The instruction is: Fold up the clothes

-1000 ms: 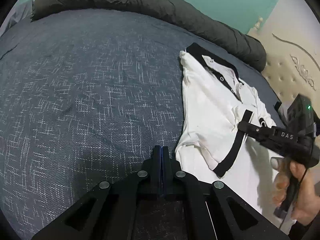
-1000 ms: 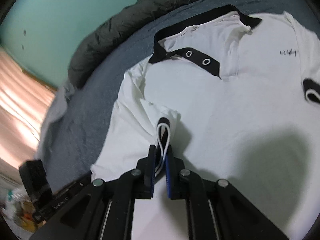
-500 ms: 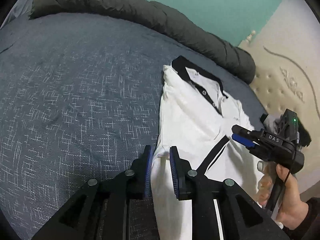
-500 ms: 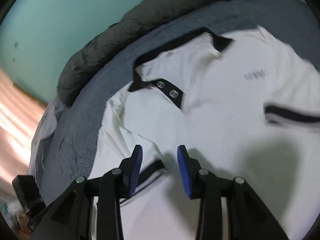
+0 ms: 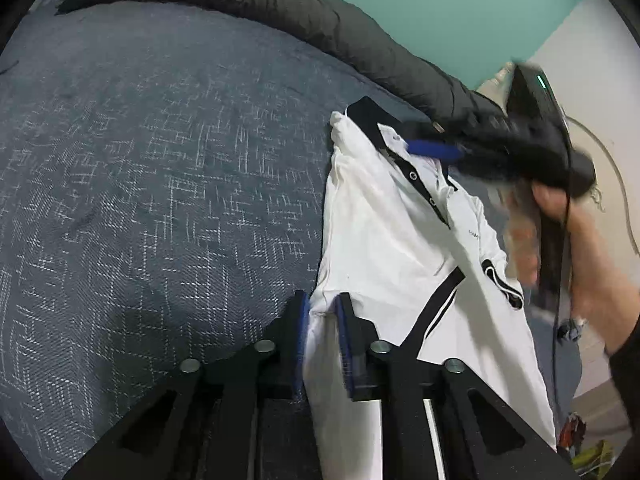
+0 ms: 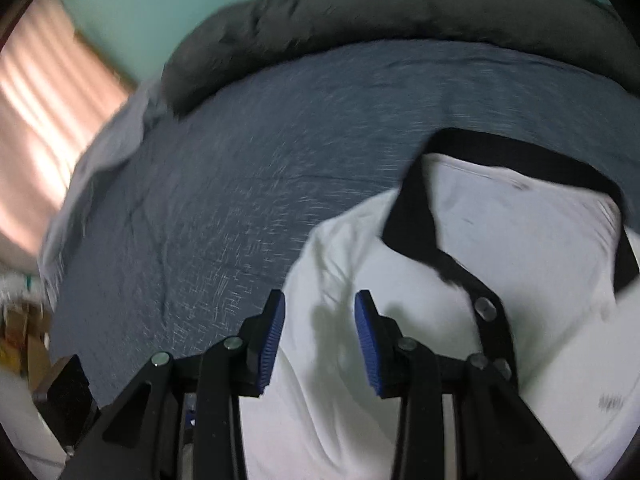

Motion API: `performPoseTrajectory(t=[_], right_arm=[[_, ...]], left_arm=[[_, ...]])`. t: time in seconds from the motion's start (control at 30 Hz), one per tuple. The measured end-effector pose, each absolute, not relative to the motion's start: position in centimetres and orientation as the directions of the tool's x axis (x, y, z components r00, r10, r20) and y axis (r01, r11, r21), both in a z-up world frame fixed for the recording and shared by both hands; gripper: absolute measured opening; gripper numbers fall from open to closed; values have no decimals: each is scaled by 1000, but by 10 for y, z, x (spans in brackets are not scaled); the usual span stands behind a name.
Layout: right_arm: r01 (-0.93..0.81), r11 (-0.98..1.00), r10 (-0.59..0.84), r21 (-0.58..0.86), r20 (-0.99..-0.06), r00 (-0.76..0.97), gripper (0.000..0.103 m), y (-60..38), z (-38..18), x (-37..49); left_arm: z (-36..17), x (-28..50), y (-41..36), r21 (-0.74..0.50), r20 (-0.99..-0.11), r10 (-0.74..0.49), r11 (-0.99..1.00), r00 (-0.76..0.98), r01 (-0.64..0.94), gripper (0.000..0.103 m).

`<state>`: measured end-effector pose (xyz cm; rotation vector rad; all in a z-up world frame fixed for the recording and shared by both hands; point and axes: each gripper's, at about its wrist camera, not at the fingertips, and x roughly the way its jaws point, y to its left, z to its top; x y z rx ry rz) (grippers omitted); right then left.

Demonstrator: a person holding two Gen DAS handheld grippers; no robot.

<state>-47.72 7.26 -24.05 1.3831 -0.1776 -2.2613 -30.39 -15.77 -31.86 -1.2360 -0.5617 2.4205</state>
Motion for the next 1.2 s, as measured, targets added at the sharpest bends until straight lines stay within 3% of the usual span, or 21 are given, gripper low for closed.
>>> performPoseTrajectory(t=[0.23, 0.3, 0.5, 0.87, 1.2], right_arm=[[345, -893, -398, 289, -865, -305, 36, 38, -254, -520], [364, -883, -407, 296, -869, -282, 22, 31, -257, -525], [358, -890, -389, 282, -879, -275, 4, 26, -263, -536], [378, -870, -453, 316, -814, -364, 4, 20, -242, -565], [391, -889, -376, 238, -867, -327, 4, -1, -271, -578]], left_arm=[[-322, -302, -164, -507, -676, 484, -853, -556, -126, 13], [-321, -301, -166, -512, -672, 486, -850, -559, -123, 13], [-319, -297, -168, -513, -669, 486, -849, -562, -123, 13], [-325, -290, -188, -560, -655, 494, -826, -572, -72, 12], [-327, -283, -198, -581, -650, 500, -812, -572, -51, 12]])
